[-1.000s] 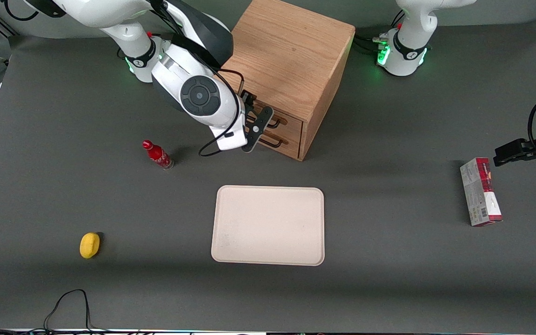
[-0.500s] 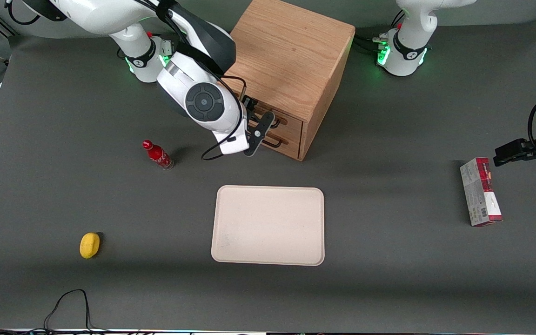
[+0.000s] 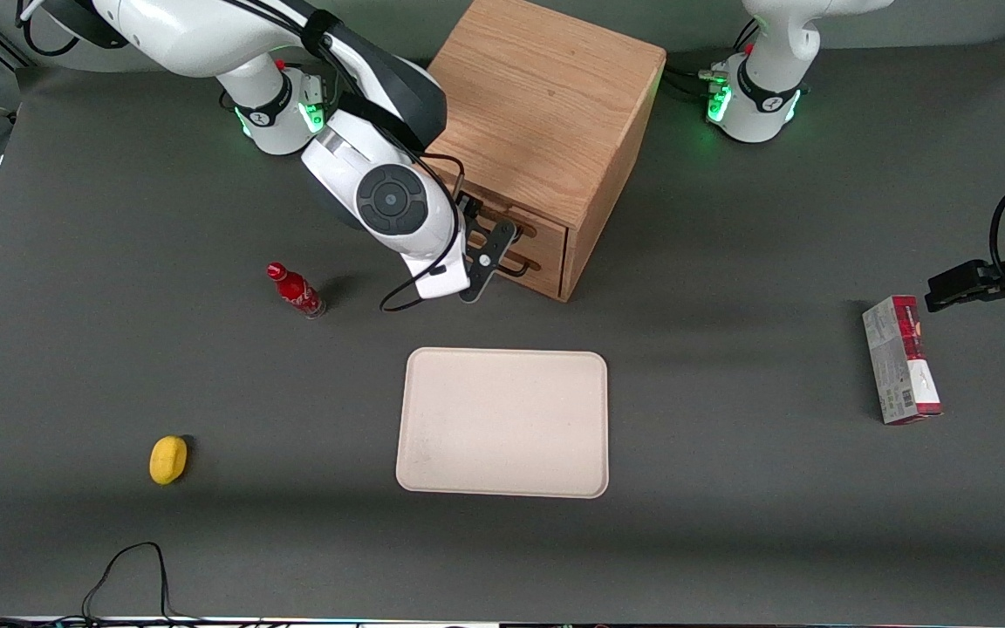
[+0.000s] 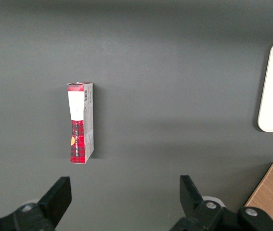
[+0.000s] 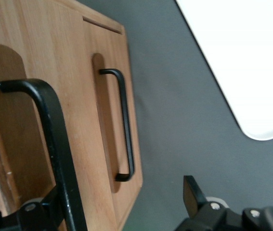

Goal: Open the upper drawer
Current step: 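Pull the upper drawer handle outward from the cabinet with the right gripper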

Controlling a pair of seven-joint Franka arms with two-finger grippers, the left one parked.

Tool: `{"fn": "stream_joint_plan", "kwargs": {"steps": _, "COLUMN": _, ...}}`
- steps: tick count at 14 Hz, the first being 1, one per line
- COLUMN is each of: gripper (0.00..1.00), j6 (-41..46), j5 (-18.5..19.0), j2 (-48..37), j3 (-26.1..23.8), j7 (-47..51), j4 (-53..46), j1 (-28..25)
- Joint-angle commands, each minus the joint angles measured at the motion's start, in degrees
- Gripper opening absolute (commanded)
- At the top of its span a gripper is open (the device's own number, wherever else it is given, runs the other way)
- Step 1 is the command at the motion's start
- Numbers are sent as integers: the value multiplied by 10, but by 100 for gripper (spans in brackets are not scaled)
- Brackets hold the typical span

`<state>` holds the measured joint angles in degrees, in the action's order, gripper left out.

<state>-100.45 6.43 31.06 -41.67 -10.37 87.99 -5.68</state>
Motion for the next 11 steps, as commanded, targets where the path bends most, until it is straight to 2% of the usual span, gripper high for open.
{"fn": "stream_joint_plan", "kwargs": {"steps": 1, "gripper": 100, "j6": -3, "j5": 24, "j2": 23, "j3": 3, "j7": -39, "j4": -33, "j1": 2}}
{"fn": "stream_joint_plan", "kwargs": {"steps": 6, "gripper": 100, "j6": 2, "j5": 24, "j2": 30, "j3": 65, "j7": -126, "j4": -80, "j1": 7}}
{"fn": "stream_joint_plan", "kwargs": {"steps": 11, "gripper": 100, "j6": 3, "j5": 24, "j2": 73, "j3": 116, "j7": -189, "j4": -153, "j1": 7}}
